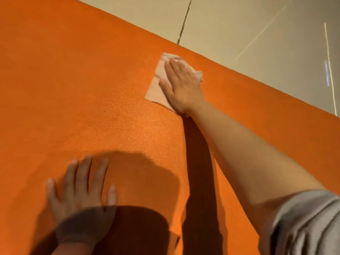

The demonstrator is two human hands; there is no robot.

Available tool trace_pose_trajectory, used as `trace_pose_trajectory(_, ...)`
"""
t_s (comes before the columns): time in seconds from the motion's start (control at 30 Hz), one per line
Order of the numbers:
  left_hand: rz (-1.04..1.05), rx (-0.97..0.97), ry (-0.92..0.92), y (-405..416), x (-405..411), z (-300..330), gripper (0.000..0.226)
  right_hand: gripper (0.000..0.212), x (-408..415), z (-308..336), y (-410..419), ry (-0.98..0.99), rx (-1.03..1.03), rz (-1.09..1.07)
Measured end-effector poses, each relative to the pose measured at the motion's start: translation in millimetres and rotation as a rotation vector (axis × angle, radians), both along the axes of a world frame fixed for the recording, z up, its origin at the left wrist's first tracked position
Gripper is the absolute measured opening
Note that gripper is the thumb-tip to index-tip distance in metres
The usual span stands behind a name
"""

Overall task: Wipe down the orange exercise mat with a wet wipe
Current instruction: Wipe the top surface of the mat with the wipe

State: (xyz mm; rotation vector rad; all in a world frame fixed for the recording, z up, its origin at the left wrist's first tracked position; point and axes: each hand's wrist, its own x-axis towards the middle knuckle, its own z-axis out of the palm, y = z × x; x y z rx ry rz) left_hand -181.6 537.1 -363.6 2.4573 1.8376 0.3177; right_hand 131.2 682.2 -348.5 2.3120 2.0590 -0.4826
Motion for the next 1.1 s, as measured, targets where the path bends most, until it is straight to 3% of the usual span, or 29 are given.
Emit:
trace_pose_trajectory(0.1,-0.015,-0.010,-0.003,-1,0,1,0.057,0.066,61,-1,-16,-0.043,0.105,-0.291)
trace_pose_trajectory(0.27,-0.021,0.012,0.000,-2,-1,0,0.057,0.063,150,0,-89,-0.113,0.006,-0.687)
trace_pose_trajectory(0.43,-0.034,0.055,0.025,0,-1,0,0.056,0.068,149,14,-110,-0.070,-0.041,-0.937)
trace_pose_trajectory(0.5,-0.033,0.050,0.024,0,0,-1,0.057,0.069,130,8,-77,-0.066,0.001,-0.842)
trace_pose_trajectory(0.7,-0.020,0.007,-0.004,2,2,1,0.058,0.061,-26,-1,38,0.033,0.051,-0.090)
trace_pose_trajectory(0.8,-0.041,0.012,0.009,3,1,0,0.058,0.066,-45,3,56,0.057,0.024,0.016)
trace_pose_trajectory(0.87,-0.046,0.014,0.010,3,-2,-1,0.059,0.076,-23,2,49,0.034,0.035,-0.081)
trace_pose_trajectory(0.97,-0.040,0.022,0.016,2,-2,-2,0.059,0.087,30,-1,20,0.009,0.041,-0.438)
trace_pose_trajectory(1.1,-0.047,-0.002,-0.016,5,-3,-1,0.059,0.072,99,11,-44,-0.038,-0.003,-0.838)
